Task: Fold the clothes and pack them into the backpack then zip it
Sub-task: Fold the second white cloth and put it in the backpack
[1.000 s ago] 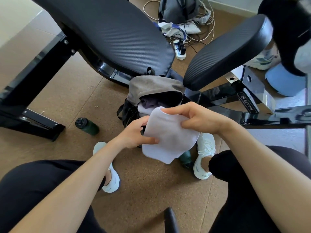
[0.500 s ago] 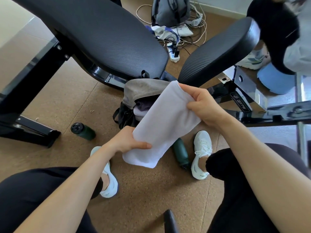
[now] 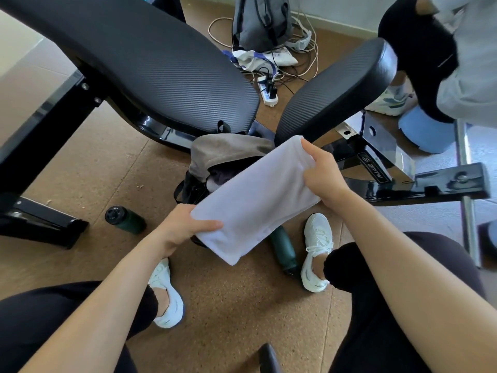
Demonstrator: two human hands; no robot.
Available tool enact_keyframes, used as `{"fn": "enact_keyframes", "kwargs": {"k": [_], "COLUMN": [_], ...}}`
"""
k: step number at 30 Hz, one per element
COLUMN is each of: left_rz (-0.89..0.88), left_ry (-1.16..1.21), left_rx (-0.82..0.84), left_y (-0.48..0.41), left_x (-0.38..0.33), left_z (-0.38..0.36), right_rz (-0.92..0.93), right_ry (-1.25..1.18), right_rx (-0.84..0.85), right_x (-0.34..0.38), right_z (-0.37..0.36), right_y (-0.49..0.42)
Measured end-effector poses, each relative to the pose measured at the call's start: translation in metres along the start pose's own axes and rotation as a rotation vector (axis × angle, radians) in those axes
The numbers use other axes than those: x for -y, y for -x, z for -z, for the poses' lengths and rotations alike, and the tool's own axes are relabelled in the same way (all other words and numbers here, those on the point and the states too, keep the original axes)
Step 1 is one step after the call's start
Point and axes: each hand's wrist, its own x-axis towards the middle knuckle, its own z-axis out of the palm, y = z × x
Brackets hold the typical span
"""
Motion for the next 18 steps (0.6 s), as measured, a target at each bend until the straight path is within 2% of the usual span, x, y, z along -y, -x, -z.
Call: {"fn": "enact_keyframes", "kwargs": {"k": [4,7,9,13,15,18], "left_rz": [-0.05,-0.008,0.018,-0.051,-0.078,-0.103], "left_ry": [0.502,0.622,0.516,0.08,0.005,-0.045], "left_rx": [-0.09,-0.193,-0.326,-0.601,-0.659,-0.647], "left_y": [0.004,0.001,-0.005,-0.012,-0.011,-0.011], "left_x": [-0.007,-0.01,-0.006,0.007,0.007,0.005], "left_z": [0.002,0.002,0.0,-0.003,-0.002,-0.003], "right_rz": [-0.05,-0.09,-0.108,-0.119,-0.046,0.066], "right_ry": [-0.081,-0.049,-0.041,0.054,0.11,0.145], "right_rx": [-0.008,0.045,0.073,0.169,0.191,0.191], "right_x": [-0.007,-0.015,-0.02,-0.023,-0.021,-0.01], "right_z": [0.0,-0.002,-0.004,-0.012,-0.016,-0.021], "right_y": [-0.005,-0.012,-0.014,-0.01,-0.006,0.003]}}
